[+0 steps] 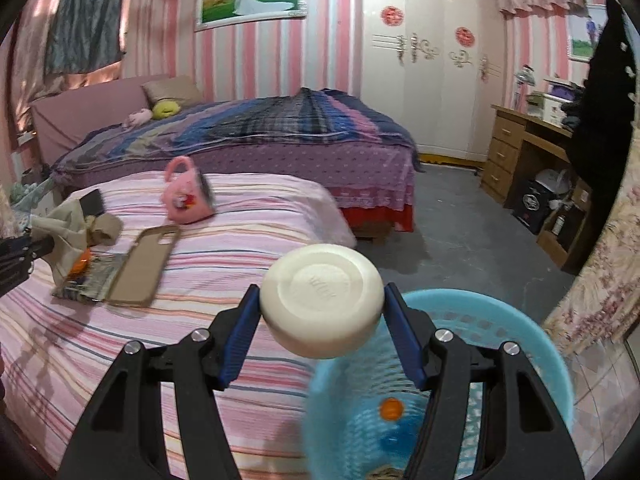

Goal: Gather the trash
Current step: 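Carry the mask and white disc over the blue basket and release both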

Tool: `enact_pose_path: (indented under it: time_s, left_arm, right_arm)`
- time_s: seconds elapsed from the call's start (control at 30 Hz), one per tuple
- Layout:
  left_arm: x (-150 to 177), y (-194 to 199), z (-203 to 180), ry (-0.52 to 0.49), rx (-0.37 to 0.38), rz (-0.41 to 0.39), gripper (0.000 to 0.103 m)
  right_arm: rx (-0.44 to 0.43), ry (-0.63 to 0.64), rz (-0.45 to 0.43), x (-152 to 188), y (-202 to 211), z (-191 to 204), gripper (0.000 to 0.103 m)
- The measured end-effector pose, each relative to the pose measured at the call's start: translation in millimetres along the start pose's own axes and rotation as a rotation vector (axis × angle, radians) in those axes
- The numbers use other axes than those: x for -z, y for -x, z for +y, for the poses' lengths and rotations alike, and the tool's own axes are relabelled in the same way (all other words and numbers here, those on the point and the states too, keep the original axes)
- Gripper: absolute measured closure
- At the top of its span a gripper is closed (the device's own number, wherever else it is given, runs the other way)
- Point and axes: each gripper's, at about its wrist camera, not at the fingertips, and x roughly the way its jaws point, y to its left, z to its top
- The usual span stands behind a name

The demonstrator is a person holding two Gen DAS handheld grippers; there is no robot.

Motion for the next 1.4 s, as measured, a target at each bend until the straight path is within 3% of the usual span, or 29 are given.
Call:
enact_pose_path:
  time_s: [0.43,0.87,0.93,1.0,1.07,1.4]
  left_arm:
    - [-1.7,13.5,-158.2,-0.101,0.219,-0.019,0.073]
    - [4.0,9.4,-267.8,-0.192,0.342,-0.007,0.069]
    - [3.9,7.7,-273.7,-0.199,0.355,-0.005,0.057]
    - [3.2,8.4,-274.7,-0.195,0.363,-0.016,0.032]
    - [2.4,9.0,-270.9,-0.189,0.361,-0.026,0.023]
    - [-7.1,4.2,-225.9,-0.168,0.197,-0.082,0.006]
  right_arm:
    - [0.182,-0.072,0.036,22.2,8.7,-107.8,0.042]
    - [0.247,-0.163,0.044,37.8,16.9,-156.3,0.042]
    - [0.244,-0.166,0.047,39.0,17.0,-158.8,0.042]
    - [0.243,-0.166,0.047,39.3,18.0,-159.7,0.042]
    - [0.242,-0.165,0.046,39.5,17.5,-159.9,0.042]
    - [0.230,-0.166,0.062,39.5,8.1,-153.8,0.042]
